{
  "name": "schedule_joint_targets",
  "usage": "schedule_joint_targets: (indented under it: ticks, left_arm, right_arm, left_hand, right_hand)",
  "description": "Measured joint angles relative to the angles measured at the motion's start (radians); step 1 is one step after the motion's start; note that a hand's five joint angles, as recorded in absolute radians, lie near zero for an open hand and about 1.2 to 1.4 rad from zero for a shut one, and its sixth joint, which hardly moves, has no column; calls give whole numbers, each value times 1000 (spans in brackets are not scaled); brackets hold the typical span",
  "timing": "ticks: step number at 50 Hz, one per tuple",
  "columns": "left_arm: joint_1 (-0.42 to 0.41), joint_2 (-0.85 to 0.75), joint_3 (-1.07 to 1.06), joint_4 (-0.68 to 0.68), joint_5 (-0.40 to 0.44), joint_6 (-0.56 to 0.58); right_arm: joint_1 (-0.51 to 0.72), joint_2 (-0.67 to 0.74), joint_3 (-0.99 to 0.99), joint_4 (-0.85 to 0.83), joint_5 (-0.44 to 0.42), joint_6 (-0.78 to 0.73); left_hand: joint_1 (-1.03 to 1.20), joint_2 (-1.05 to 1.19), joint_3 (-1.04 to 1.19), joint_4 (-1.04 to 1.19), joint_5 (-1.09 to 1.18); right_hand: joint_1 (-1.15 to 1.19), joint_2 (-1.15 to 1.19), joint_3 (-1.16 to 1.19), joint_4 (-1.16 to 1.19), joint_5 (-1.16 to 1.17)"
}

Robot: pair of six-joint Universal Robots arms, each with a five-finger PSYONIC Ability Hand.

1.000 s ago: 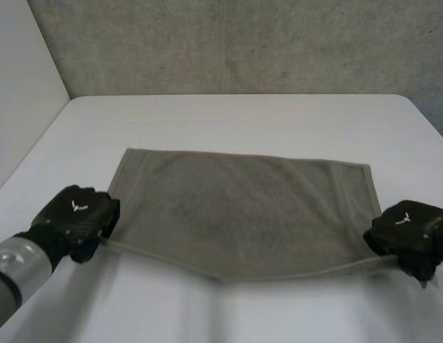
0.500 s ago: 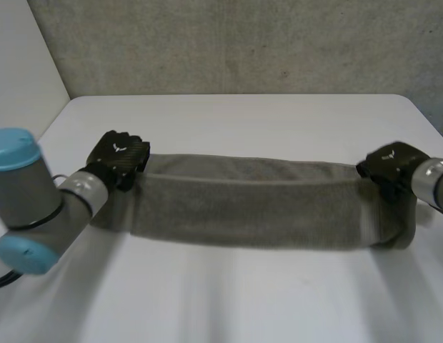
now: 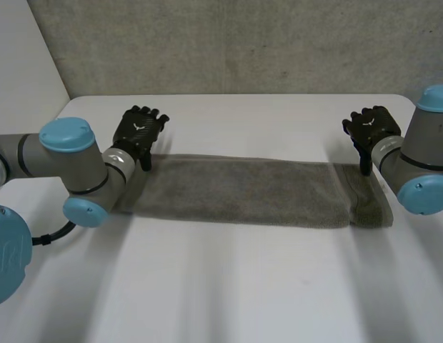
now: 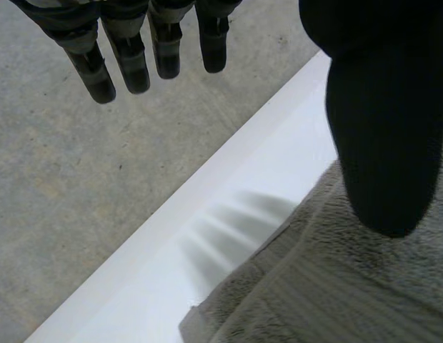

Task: Fold the towel.

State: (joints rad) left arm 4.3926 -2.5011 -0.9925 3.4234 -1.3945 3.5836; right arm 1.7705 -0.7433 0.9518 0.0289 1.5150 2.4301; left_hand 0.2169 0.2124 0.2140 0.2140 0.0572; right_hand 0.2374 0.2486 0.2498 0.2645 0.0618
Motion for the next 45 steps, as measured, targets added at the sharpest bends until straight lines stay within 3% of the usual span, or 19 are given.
schedule_joint_targets:
  ticks: [8, 18, 25, 37, 45]
  left_arm:
    - [-8, 85, -105, -5, -16, -2]
    - [0, 417, -459, 12, -50, -10]
    - [6, 613, -673, 69, -49, -67]
    - [26, 674, -845, 129, -39, -314]
    - [33, 656, -871, 183, -38, -360]
  right_arm:
    - [1, -105, 77, 8, 25, 36]
    - [-13, -436, 405, 0, -18, 63]
    - [-33, -561, 604, 3, -59, 65]
    - [-116, -526, 790, -69, -80, 155]
    - [-148, -427, 800, -185, -125, 246]
  left_hand:
    - [-42, -40, -44, -44, -28]
    - [-46, -44, -47, -47, -28]
    - [-47, -44, -47, -47, -28]
    - [-47, -44, -47, -47, -28]
    - [-47, -44, -47, -47, -28]
  right_hand:
    - [0, 0, 0, 0, 0]
    - [-5, 0, 0, 0, 0]
    - [-5, 0, 0, 0, 0]
    - [40, 24, 21, 5, 45]
    - [183, 162, 172, 164, 207]
